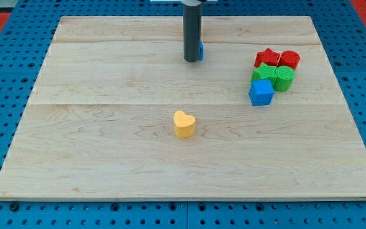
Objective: Move yellow heart into yellow hexagon
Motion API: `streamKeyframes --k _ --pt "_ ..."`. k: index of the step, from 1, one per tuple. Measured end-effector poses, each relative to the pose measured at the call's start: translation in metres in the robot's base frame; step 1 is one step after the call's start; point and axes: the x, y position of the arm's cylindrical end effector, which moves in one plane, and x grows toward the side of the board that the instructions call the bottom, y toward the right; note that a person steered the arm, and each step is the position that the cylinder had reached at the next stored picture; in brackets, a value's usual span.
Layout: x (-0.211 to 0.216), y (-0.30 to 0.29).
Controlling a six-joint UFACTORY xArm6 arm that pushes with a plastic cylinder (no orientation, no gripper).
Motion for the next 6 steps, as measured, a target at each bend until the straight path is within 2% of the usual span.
streamKeyframes --k 2,3,5,6 --pt "-0.037 0.000" --pt "-0.009 0.010" --pt "0.148 0.074" --pt "0.210 0.050"
